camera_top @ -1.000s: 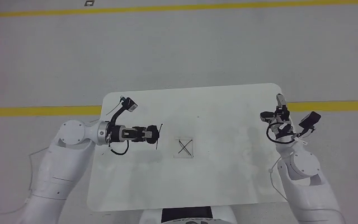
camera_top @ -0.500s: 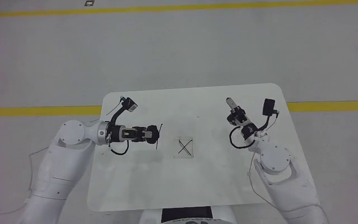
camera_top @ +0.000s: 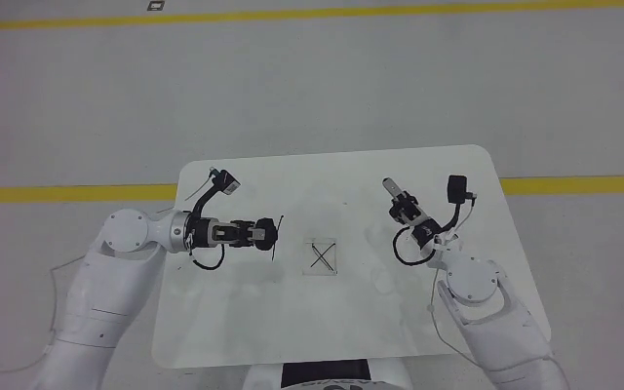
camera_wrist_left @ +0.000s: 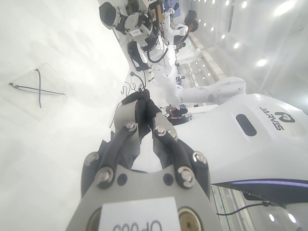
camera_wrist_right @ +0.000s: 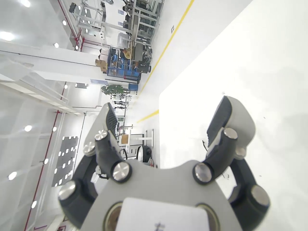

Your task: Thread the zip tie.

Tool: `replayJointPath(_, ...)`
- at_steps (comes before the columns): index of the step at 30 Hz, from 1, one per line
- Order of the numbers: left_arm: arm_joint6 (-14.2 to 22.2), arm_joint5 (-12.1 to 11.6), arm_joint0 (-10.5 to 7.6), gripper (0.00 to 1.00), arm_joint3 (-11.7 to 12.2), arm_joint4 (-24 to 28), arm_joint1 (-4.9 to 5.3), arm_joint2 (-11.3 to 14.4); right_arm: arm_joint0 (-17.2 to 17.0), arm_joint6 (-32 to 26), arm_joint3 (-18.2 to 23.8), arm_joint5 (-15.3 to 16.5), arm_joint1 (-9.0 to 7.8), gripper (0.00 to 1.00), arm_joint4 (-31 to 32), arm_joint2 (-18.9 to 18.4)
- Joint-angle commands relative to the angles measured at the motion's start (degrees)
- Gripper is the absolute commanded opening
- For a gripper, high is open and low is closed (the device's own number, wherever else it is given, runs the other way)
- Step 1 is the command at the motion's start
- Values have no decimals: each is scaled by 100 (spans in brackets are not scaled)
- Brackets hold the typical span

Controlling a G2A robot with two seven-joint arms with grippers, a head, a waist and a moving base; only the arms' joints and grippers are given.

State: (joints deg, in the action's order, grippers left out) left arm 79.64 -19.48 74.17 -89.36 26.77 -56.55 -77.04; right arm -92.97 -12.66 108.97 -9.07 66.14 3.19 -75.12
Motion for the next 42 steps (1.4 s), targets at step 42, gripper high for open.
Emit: replayJointPath(42,0,0,55,0,-550,-1286,-246,-207,1372,-1395,-420,-548,159,100,-746,908)
